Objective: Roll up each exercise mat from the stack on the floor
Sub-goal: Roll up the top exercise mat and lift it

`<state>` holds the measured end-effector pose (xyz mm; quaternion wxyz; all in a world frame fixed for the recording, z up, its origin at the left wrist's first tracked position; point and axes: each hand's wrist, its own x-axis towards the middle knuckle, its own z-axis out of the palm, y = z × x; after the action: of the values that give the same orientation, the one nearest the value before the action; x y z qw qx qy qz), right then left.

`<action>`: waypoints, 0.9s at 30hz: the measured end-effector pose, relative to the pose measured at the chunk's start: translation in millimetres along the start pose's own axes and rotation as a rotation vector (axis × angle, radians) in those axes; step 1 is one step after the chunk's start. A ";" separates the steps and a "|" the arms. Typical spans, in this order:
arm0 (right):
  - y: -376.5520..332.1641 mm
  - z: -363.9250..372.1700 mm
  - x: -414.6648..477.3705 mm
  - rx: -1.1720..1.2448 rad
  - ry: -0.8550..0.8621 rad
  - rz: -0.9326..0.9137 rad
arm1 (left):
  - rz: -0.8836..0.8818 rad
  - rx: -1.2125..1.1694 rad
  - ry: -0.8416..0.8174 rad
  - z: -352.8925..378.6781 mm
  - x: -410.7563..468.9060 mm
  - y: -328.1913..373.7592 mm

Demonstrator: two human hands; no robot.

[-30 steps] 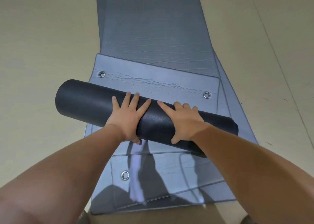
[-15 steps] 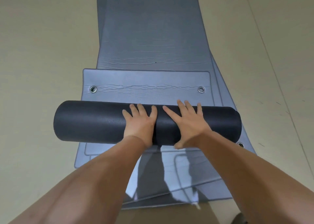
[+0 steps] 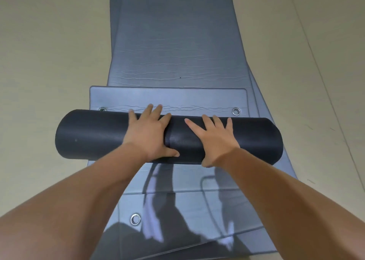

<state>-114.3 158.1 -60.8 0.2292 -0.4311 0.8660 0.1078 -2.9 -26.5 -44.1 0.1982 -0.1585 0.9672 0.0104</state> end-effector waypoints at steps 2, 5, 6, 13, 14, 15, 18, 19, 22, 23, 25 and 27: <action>11.9 -16.6 13.3 0.037 -0.073 -0.032 | -0.007 0.047 0.143 17.9 -19.2 -1.9; 22.6 -34.1 29.5 0.096 -0.126 -0.068 | -0.081 -0.032 0.075 36.9 -24.0 1.5; 23.7 -36.0 32.2 0.104 -0.132 -0.070 | -0.107 -0.059 0.045 39.9 -20.2 2.8; 0.9 -15.7 16.8 0.031 0.228 -0.019 | -0.087 -0.108 0.003 15.0 21.0 -11.9; -6.6 -11.8 15.4 -0.006 0.268 0.009 | -0.080 -0.126 0.000 7.0 30.9 -15.6; -13.4 -8.8 16.3 -0.044 0.268 0.041 | -0.069 -0.141 0.001 -0.1 40.2 -19.8; -17.6 -11.4 30.8 -0.093 0.215 0.122 | -0.005 -0.156 0.033 -10.0 58.7 -33.6; -14.1 -16.9 37.3 -0.100 0.204 0.123 | 0.021 -0.136 0.049 -10.9 60.7 -36.1; -0.3 -34.5 54.8 -0.112 0.140 0.081 | 0.053 -0.032 0.072 -7.0 60.2 -34.3; 3.7 -39.7 59.6 -0.110 0.123 0.069 | 0.039 -0.016 0.078 -5.1 61.4 -31.6; 9.8 -49.2 68.1 -0.113 0.112 0.046 | 0.010 -0.017 0.087 -6.9 68.4 -28.1; 13.9 -58.4 73.3 -0.091 0.109 0.011 | 0.015 -0.015 0.087 -15.0 76.5 -27.7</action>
<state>-181.5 92.9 -45.9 0.1612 -0.4416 0.8738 0.1249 -66.7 -77.2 -58.7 0.1548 -0.1531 0.9759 0.0122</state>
